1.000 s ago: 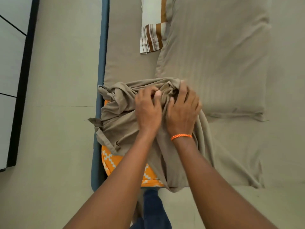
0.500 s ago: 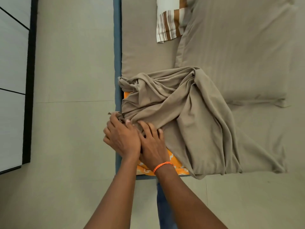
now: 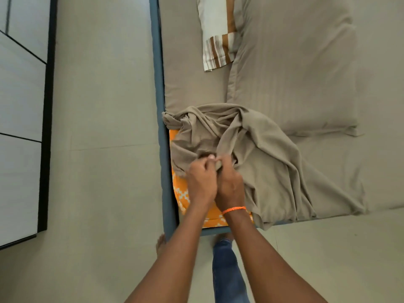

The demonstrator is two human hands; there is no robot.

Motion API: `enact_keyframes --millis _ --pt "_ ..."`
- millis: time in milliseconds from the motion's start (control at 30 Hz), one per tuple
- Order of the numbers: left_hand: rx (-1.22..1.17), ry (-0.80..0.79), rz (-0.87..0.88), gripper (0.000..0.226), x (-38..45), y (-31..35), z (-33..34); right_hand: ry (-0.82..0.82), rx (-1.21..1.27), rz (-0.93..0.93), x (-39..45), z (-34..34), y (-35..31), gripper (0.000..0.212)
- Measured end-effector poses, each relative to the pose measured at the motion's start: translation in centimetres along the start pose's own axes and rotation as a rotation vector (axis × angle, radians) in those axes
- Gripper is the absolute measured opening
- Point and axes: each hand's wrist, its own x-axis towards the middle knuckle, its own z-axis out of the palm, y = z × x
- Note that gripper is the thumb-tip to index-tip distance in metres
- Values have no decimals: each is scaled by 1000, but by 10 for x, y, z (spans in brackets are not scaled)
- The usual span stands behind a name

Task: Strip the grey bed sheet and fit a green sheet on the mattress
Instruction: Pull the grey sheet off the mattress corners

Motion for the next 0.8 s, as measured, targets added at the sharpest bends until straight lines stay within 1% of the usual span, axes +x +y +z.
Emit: enact_keyframes --millis 67,133,167,233,267,300,367,400,433,500,567,633,700,800 --pt "-14 -41 75 39 -15 28 34 119 -23 40 5 -36 16 14" --pt "-30 -119 146 38 -29 55 66 222 -51 91 12 -77 34 14" --pt "-27 -169 177 37 -35 66 81 285 -80 143 17 -96 47 17" --pt "-10 -270 200 31 -43 78 104 385 -169 308 29 -128 74 22" --pt "9 -300 201 29 -46 81 111 391 -216 392 35 -140 89 22" --pt "31 -293 206 30 -46 78 117 353 -258 452 40 -147 103 22" --pt "76 -216 193 32 -44 69 118 202 -356 482 43 -148 119 26" --pt "81 -172 186 31 -43 65 114 139 -414 481 42 -146 120 28" --pt "77 -134 183 28 -42 59 109 122 -454 482 39 -141 119 32" --pt "83 -81 178 25 -40 50 92 211 -467 459 31 -129 106 39" --pt "97 -40 160 23 -37 41 74 330 -473 376 21 -119 84 42" --pt "96 -26 131 23 -35 36 54 359 -464 255 11 -108 60 38" --pt "66 -38 114 21 -36 35 33 317 -437 136 2 -91 36 31" --pt "36 -27 144 23 -36 37 -6 202 -209 -5 -4 -62 -2 20"
